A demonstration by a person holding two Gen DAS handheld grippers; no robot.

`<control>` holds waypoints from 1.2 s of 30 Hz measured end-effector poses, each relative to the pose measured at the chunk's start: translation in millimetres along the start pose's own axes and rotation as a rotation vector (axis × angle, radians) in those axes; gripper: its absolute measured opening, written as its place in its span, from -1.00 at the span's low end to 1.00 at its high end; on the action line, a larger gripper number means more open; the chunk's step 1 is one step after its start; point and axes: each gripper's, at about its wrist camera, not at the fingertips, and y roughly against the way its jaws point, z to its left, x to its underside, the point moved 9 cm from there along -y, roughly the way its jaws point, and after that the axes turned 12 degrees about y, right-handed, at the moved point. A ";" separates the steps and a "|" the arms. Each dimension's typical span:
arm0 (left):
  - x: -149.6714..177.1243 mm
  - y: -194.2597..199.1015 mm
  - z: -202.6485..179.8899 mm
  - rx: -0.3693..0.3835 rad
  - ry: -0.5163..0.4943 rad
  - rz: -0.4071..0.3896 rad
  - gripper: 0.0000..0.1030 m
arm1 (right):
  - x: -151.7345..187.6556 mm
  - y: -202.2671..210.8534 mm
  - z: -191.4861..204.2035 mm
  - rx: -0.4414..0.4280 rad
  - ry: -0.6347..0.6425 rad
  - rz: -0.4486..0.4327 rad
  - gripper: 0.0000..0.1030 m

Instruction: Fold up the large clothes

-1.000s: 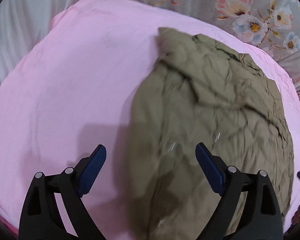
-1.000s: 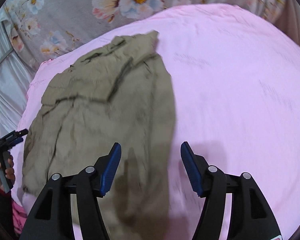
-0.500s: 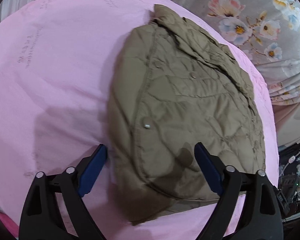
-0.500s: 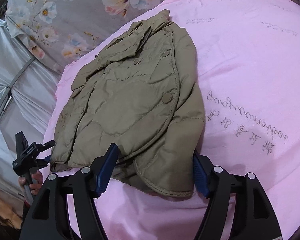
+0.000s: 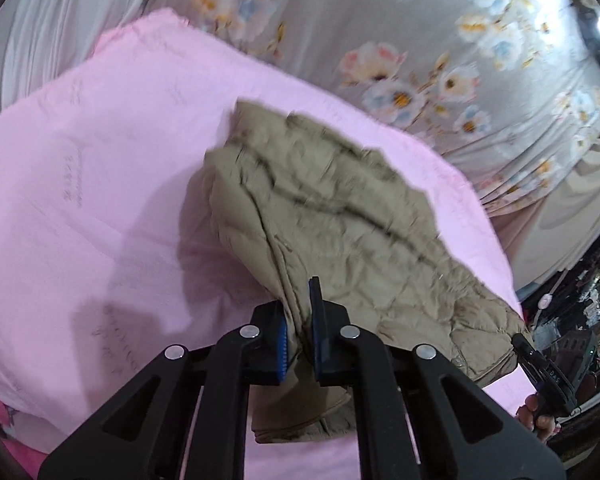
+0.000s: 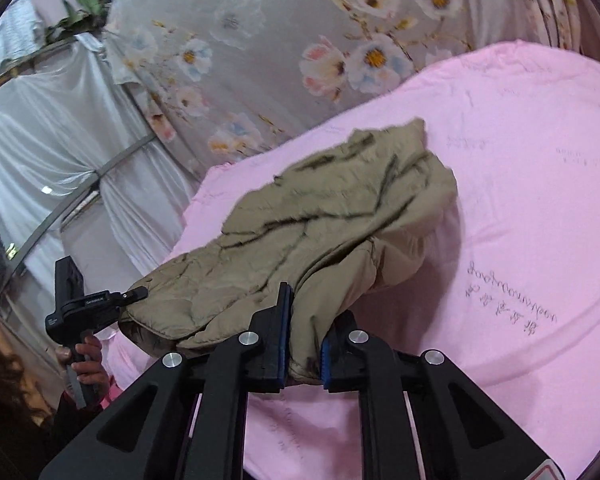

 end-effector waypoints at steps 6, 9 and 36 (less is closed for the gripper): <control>-18.2 89.7 -39.3 0.100 -0.057 -0.137 -0.85 | -54.4 75.1 57.3 -0.082 0.125 -0.193 -0.78; -36.9 104.8 -62.2 0.113 -0.087 -0.187 -0.84 | -89.3 91.6 62.1 -0.084 0.134 -0.281 -0.78; -109.5 -234.2 27.6 -0.377 -0.126 -0.001 -0.67 | -102.8 -185.1 -143.8 0.245 -0.203 0.045 -0.78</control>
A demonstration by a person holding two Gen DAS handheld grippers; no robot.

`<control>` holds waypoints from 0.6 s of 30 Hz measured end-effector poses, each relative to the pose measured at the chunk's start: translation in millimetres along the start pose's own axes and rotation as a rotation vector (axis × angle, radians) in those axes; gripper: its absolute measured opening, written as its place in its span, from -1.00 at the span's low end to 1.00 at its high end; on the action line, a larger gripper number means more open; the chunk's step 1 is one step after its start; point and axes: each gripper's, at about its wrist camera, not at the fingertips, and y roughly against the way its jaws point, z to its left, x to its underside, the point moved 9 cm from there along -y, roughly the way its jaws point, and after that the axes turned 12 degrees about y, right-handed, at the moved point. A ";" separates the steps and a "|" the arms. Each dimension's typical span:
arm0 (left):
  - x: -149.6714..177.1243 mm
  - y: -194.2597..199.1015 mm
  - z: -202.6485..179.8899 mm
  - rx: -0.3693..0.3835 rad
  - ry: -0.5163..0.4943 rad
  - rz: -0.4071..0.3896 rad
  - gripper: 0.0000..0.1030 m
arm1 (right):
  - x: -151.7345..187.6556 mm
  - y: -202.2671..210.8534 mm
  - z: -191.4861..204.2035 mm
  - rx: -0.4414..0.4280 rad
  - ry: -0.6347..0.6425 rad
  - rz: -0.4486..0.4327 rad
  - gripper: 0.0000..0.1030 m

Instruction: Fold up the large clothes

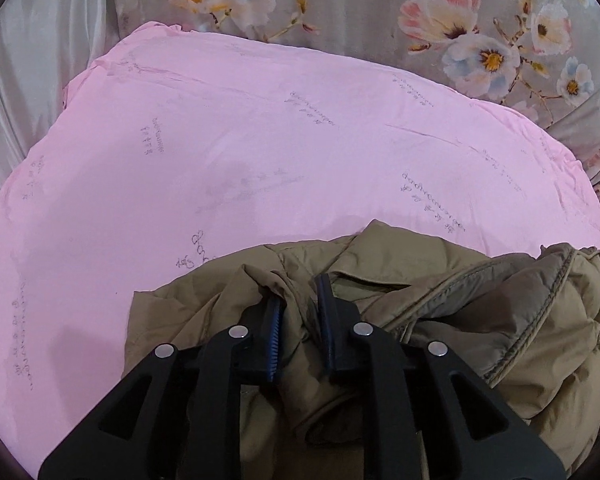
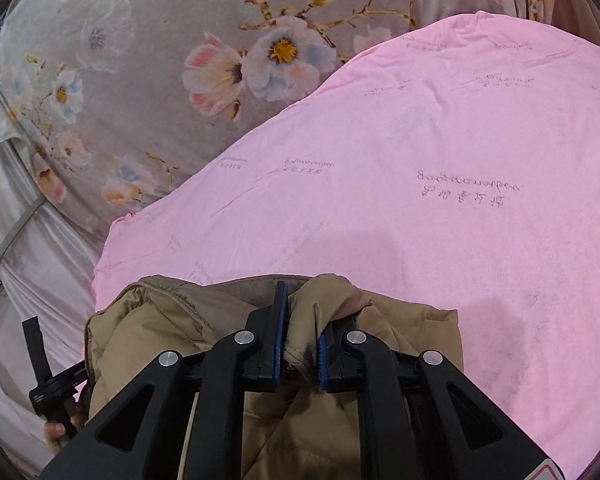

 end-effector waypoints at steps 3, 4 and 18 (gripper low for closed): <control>-4.2 10.3 6.5 0.097 0.069 0.012 -0.54 | -2.8 9.4 -1.5 -0.056 -0.044 -0.018 -0.71; -5.0 13.6 8.5 0.119 0.085 0.013 -0.42 | -5.2 15.2 -2.0 -0.085 -0.071 -0.029 -0.65; -31.1 118.8 -8.6 0.019 -0.124 -0.203 0.44 | -41.7 115.1 27.6 0.013 0.013 -0.155 -0.21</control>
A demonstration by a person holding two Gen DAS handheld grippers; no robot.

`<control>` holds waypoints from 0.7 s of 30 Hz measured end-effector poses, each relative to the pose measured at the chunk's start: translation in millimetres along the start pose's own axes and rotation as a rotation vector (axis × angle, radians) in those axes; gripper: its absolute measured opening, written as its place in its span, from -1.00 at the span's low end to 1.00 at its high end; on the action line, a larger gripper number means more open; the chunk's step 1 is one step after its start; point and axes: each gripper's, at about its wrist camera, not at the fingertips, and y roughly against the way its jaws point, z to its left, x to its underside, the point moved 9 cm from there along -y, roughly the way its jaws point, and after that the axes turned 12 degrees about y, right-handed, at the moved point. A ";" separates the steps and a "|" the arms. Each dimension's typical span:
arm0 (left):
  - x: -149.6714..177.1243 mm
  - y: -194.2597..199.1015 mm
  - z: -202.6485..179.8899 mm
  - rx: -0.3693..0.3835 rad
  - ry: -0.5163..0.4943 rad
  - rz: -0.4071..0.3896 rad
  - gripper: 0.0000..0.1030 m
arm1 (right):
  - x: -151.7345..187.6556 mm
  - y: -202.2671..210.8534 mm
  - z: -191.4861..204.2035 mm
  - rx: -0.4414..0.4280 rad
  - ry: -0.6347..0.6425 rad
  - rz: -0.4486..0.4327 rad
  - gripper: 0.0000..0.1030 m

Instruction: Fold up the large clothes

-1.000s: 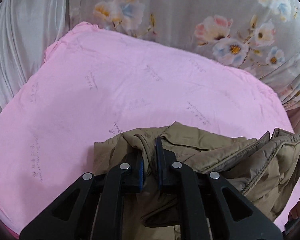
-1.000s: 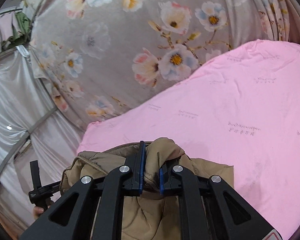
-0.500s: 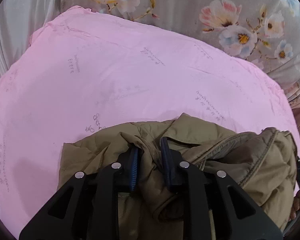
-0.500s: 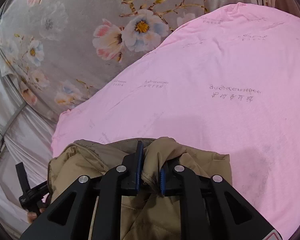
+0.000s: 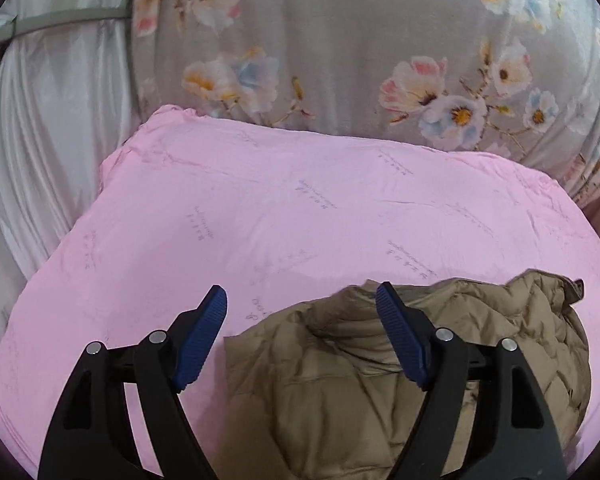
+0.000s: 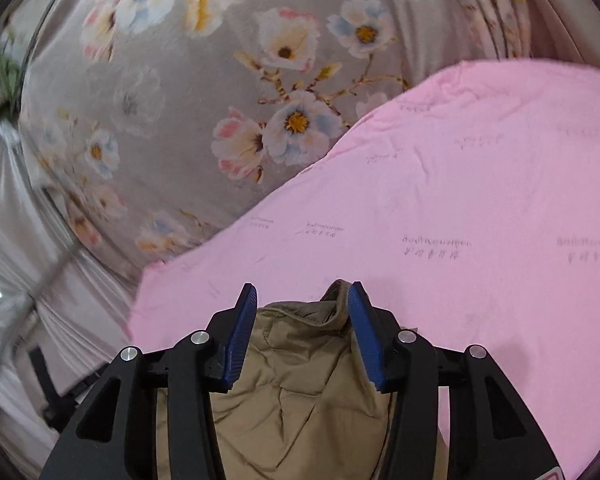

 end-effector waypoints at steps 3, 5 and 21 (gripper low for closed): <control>13.9 -17.7 -53.2 0.029 -0.102 0.045 0.37 | 7.1 -28.4 59.8 0.050 0.251 0.092 -0.57; 29.7 -34.9 -81.0 0.032 -0.165 0.077 0.26 | 21.4 -51.1 91.8 0.032 0.356 0.147 -0.64; 65.5 -133.6 -68.9 -0.067 -0.137 0.223 0.22 | 75.1 -187.1 96.5 0.117 0.529 0.442 -0.76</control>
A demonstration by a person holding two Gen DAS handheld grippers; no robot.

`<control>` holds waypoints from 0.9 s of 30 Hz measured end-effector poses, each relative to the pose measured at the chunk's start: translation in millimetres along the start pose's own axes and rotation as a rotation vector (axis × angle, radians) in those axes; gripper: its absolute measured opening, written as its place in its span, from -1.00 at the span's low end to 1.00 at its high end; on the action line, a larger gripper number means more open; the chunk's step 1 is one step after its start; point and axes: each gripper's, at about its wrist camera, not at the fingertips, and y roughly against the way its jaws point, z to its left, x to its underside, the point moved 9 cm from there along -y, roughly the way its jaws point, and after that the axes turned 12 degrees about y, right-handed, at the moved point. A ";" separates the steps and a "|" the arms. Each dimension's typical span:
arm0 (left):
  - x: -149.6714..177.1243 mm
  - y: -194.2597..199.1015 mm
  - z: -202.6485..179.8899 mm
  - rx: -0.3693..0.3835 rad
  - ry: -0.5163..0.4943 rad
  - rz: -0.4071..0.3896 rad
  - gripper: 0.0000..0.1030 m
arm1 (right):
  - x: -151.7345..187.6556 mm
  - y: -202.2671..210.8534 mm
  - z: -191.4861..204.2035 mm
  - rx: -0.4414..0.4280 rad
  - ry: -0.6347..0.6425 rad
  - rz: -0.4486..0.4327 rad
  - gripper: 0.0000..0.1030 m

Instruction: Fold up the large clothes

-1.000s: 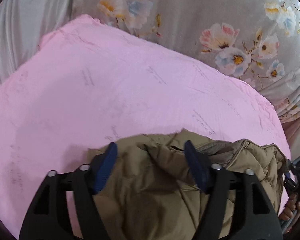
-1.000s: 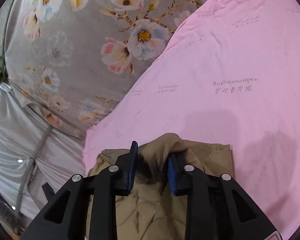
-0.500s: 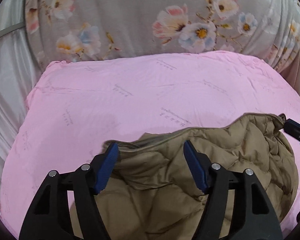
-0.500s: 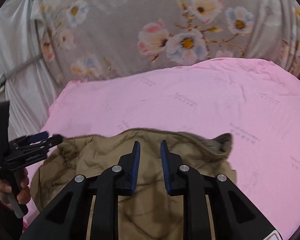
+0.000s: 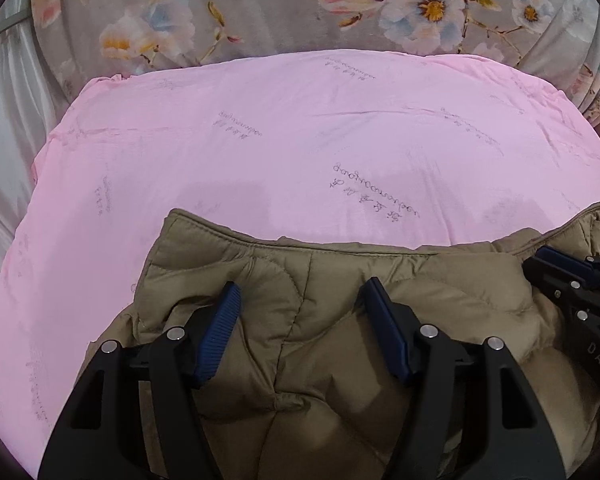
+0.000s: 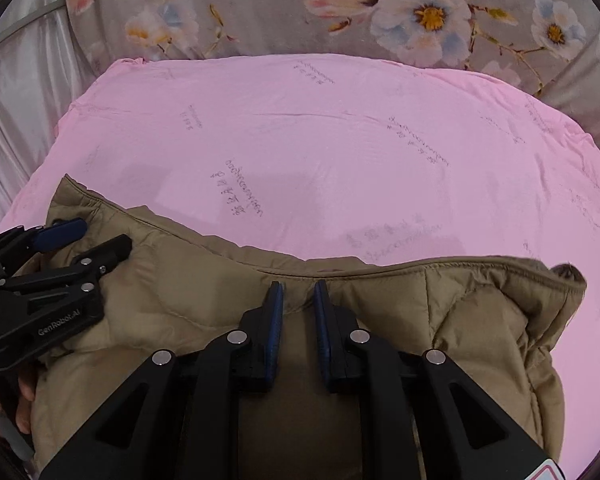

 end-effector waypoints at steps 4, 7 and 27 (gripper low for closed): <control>1.1 -7.6 2.2 0.021 0.022 -0.006 0.23 | 6.9 -9.1 -8.9 -0.054 -0.051 -0.008 -0.79; 0.4 -14.9 2.5 0.025 0.034 -0.017 0.23 | 9.2 -16.9 -10.4 -0.071 -0.069 -0.010 -0.80; -11.7 7.0 22.5 0.071 0.125 -0.053 0.24 | 4.0 23.2 -35.6 -0.089 -0.172 -0.122 -0.76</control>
